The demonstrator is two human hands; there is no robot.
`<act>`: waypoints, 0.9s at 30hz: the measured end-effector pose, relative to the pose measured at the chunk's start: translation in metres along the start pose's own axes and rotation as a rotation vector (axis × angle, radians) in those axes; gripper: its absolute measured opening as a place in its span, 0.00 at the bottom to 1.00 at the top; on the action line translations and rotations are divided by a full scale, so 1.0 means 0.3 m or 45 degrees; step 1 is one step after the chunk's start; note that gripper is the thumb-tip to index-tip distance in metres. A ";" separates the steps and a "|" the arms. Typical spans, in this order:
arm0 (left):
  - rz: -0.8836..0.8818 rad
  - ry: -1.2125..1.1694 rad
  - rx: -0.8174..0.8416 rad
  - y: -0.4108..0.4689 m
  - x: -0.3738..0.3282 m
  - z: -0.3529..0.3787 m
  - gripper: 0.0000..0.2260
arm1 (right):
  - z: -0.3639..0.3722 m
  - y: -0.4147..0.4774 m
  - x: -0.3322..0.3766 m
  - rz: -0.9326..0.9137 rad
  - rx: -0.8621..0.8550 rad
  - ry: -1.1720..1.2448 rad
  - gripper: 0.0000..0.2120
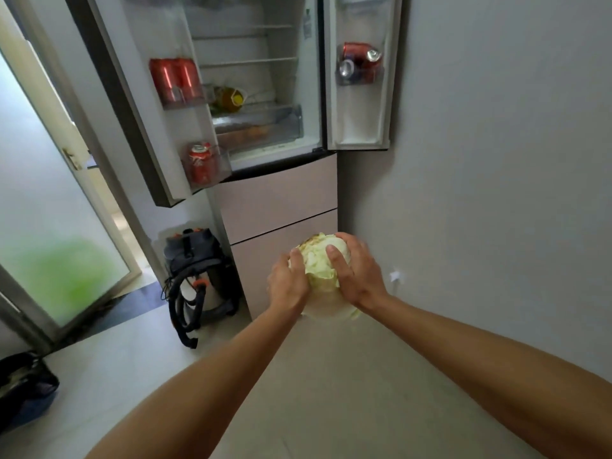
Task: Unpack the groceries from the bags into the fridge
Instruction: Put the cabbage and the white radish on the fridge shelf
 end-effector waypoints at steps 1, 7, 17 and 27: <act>0.012 -0.008 -0.003 0.066 -0.012 0.028 0.21 | 0.017 0.064 -0.014 -0.001 -0.008 -0.002 0.36; 0.007 -0.044 -0.015 0.487 -0.069 0.240 0.22 | 0.150 0.492 -0.154 -0.021 -0.018 0.019 0.36; 0.056 -0.048 -0.192 1.236 -0.293 0.450 0.21 | 0.390 1.316 -0.220 -0.161 0.067 0.102 0.30; 0.192 -0.051 -0.321 1.965 -0.457 0.540 0.20 | 0.674 2.003 -0.192 -0.296 -0.048 0.185 0.27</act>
Point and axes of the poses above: each hand's wrist, its own y-axis towards the middle knuckle, its own z-axis out of the palm, x = y × z, the point moved 5 cm from there along y, towards the middle knuckle, and after that the axes turned 4 degrees about -x, right-handed, at the moved point
